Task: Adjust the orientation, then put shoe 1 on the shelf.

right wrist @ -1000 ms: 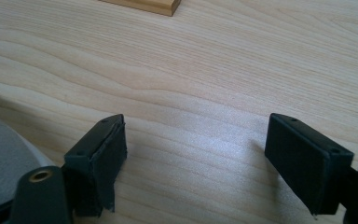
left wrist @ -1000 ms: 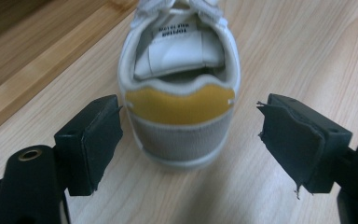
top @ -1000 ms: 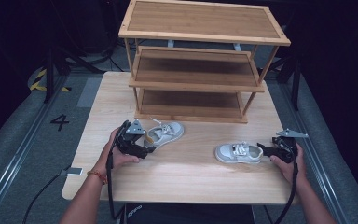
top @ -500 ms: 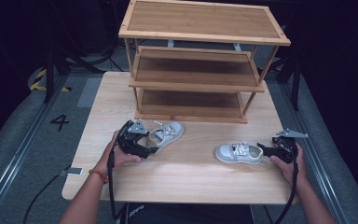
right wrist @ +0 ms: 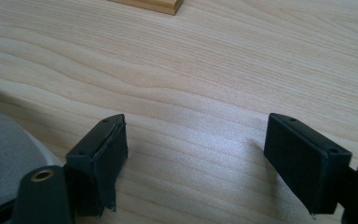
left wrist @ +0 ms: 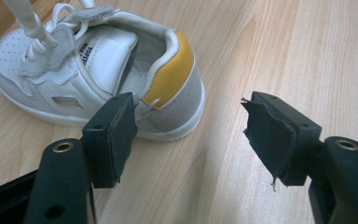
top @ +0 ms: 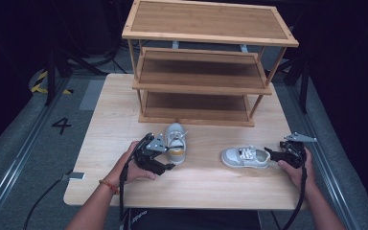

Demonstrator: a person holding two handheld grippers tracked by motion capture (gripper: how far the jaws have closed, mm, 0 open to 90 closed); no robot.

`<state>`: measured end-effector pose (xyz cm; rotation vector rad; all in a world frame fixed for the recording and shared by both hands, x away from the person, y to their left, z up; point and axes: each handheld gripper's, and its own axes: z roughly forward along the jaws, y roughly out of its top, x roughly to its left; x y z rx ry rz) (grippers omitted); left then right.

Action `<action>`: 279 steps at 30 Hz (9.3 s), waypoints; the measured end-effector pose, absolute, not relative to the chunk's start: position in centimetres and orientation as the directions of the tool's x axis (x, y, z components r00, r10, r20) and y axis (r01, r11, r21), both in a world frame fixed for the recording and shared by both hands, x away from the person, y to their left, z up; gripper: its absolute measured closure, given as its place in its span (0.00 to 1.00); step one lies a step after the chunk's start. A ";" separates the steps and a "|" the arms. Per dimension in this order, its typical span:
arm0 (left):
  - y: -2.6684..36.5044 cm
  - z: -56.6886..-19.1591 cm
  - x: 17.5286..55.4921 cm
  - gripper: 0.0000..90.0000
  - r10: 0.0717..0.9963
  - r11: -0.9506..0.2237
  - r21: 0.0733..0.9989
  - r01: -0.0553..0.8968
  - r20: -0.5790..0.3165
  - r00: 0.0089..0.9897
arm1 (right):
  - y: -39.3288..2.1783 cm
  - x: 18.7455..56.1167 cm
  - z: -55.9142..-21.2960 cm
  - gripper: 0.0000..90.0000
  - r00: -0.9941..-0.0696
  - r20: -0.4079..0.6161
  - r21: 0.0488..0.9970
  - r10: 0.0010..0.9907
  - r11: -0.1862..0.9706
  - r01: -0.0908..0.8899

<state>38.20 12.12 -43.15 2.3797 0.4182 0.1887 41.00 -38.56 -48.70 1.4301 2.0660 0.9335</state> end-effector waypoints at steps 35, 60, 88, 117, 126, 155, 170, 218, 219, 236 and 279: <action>6.3 -42.8 42.9 0.78 0.226 -0.861 0.456 0.224 -0.051 0.973 | -38.6 40.9 -48.7 0.24 -0.363 0.007 0.746 0.932 0.237 0.622; 2.5 -40.3 49.6 0.78 0.102 -0.858 0.512 0.039 0.094 0.990 | -38.6 40.9 -48.7 0.25 -0.366 0.008 0.746 0.931 0.238 0.622; 3.9 -41.0 52.5 0.36 0.387 -0.757 0.634 0.158 0.240 0.890 | -38.6 40.8 -48.7 0.25 -0.373 0.009 0.746 0.928 0.242 0.620; 5.0 -46.1 53.1 0.26 0.685 -0.549 0.720 0.425 0.095 0.723 | -38.6 40.8 -48.7 0.25 -0.376 0.009 0.746 0.926 0.244 0.620; 4.2 -46.1 54.9 0.29 0.695 -0.527 0.717 0.456 0.055 0.717 | -38.6 40.8 -48.7 0.25 -0.376 0.009 0.746 0.927 0.244 0.620; 8.3 -44.6 46.0 0.28 0.553 -0.680 0.654 0.331 0.161 0.818 | -38.6 40.8 -48.7 0.26 -0.389 0.011 0.747 0.921 0.251 0.615; 16.2 -45.6 38.5 0.26 0.526 -0.717 0.615 0.328 0.167 0.834 | -38.6 40.8 -48.7 0.26 -0.398 0.012 0.748 0.917 0.256 0.612; 21.2 -48.3 34.9 0.17 0.632 -0.555 0.685 0.472 -0.022 0.774 | -34.0 36.2 -46.8 0.38 -0.815 -0.058 0.696 0.577 0.609 0.382; 21.2 -48.3 34.9 0.17 0.632 -0.555 0.685 0.473 -0.022 0.774 | -33.8 36.1 -46.6 0.38 -0.821 -0.060 0.694 0.568 0.615 0.375; 21.2 -48.3 34.9 0.17 0.633 -0.555 0.685 0.472 -0.021 0.774 | -32.3 33.0 -42.8 0.32 -0.896 -0.070 0.670 0.438 0.686 0.283; 21.2 -48.2 35.1 0.16 0.624 -0.568 0.679 0.465 -0.013 0.781 | -25.8 33.2 -44.2 0.70 -0.960 0.003 0.540 0.280 0.807 0.237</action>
